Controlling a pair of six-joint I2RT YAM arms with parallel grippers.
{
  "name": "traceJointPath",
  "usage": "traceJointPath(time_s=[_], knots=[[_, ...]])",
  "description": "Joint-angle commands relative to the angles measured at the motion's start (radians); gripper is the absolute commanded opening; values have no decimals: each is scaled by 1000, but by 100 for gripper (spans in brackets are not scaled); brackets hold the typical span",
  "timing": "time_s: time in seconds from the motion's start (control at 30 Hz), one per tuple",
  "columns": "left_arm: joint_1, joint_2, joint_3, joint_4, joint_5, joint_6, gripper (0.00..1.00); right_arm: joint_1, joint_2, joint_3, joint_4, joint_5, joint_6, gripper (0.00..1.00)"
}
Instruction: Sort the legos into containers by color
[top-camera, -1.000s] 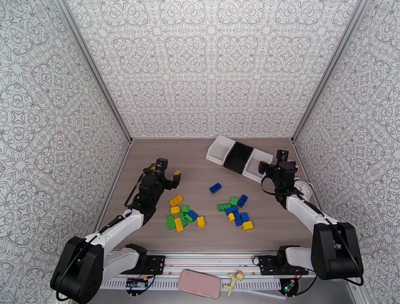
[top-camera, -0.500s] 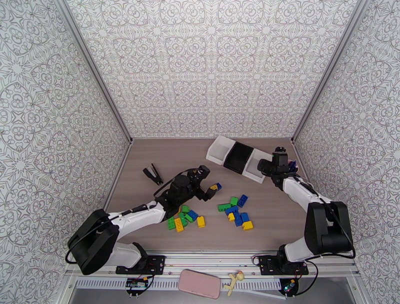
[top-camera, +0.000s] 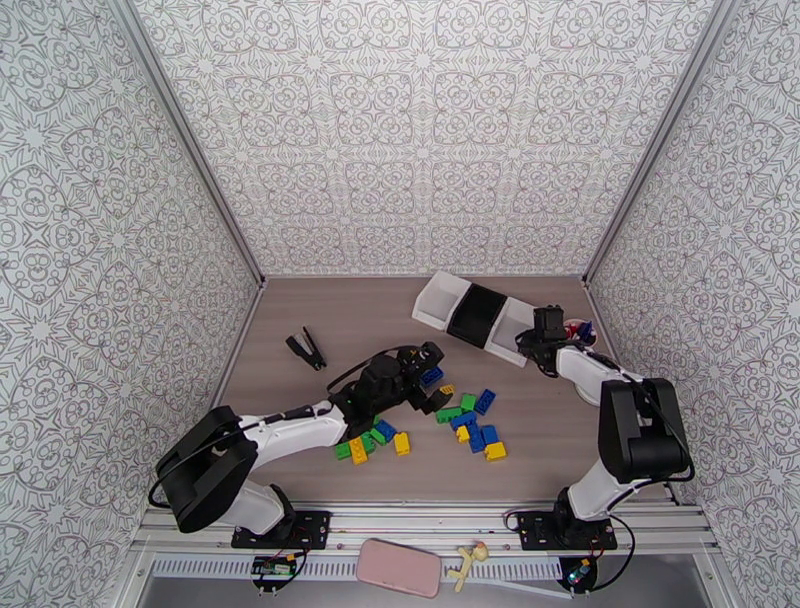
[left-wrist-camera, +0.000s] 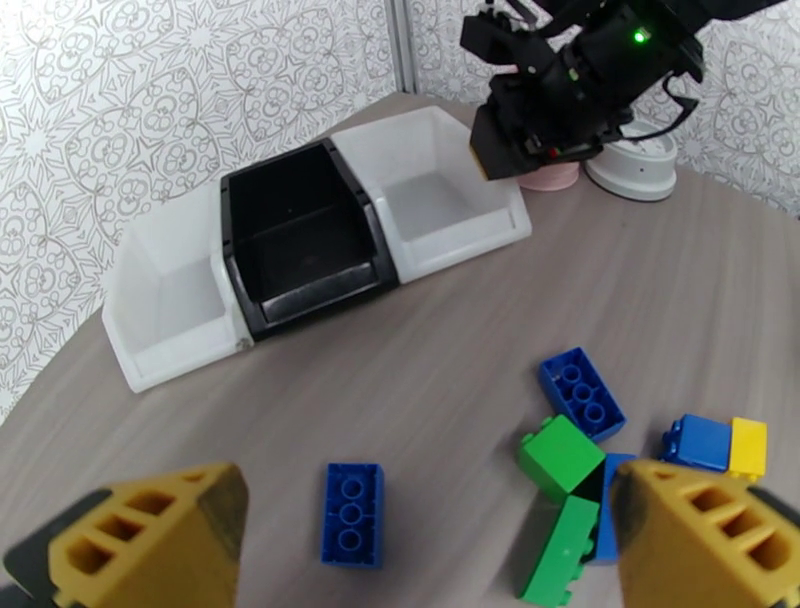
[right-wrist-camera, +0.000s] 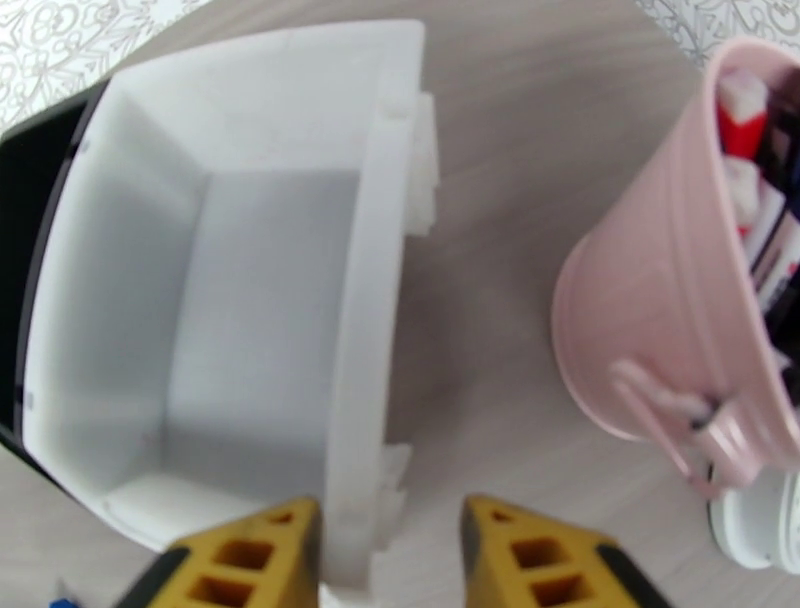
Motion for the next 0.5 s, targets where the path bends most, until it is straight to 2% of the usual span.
traceJointPath(time_s=[0.0,0.07,0.17,0.47], knots=[[-7,9,31,11,12,20,100,6,11,39,-15,-4,-6,24],[-6,2,29,8,4,22,100,9,10,43,-16,-4,-16,16],[-7,-12,15,13,-5,23,100,20,9,50,-17,0,-36,10],[-5,-53,-23,2,-43,22,100,106,57,125,-34,19,-87,9]])
